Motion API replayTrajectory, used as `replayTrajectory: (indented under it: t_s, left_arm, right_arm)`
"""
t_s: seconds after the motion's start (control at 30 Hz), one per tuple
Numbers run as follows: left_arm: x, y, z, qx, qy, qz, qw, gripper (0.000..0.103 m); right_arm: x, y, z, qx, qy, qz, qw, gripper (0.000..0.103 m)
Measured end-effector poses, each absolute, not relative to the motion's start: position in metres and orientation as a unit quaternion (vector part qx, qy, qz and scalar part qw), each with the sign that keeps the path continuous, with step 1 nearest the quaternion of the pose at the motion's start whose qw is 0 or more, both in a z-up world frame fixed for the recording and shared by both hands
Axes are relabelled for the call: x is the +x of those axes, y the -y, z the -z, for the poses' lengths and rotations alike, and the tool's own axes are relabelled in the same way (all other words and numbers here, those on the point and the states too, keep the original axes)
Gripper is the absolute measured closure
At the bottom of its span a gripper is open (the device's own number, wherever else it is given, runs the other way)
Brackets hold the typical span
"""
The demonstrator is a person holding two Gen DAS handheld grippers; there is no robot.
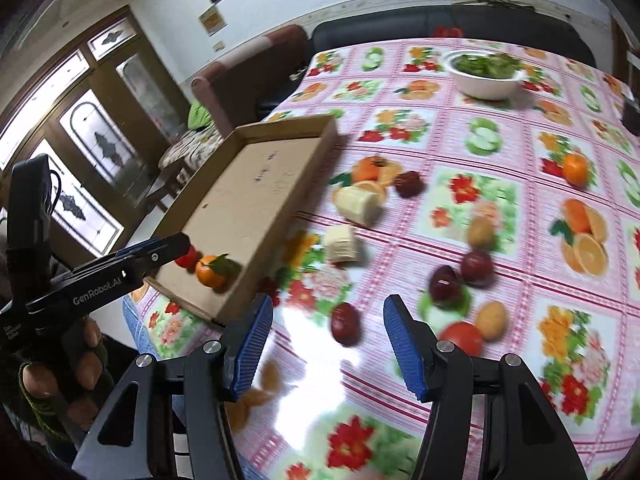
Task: Organize fruits
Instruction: 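Open the left tool to drop the tomato in the box while the right tool releases the mandarin, then move both open tools back out of the box toward the fruits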
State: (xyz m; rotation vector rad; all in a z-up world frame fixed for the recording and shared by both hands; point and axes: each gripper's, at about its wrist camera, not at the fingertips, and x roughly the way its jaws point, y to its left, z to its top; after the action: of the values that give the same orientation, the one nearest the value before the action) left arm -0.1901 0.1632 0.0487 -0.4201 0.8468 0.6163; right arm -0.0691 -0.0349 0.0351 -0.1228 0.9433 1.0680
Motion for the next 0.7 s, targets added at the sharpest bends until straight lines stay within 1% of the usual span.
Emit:
replayTrajectory:
  t_s: [0.4,0.7]
  left_arm:
    - [-0.165,-0.120,-0.048,-0.184,-0.421,-0.244,0.854,0.057]
    - [-0.152,-0.091,-0.039,-0.175,-0.442,-0.209,0.855,0.057]
  right_arm:
    - [-0.035,0.109,-0.030,-0.013,-0.437,-0.432,0.789,0.043]
    - [-0.025,0.137,-0.023,0.004,-0.442,-0.410,0.798,0.043]
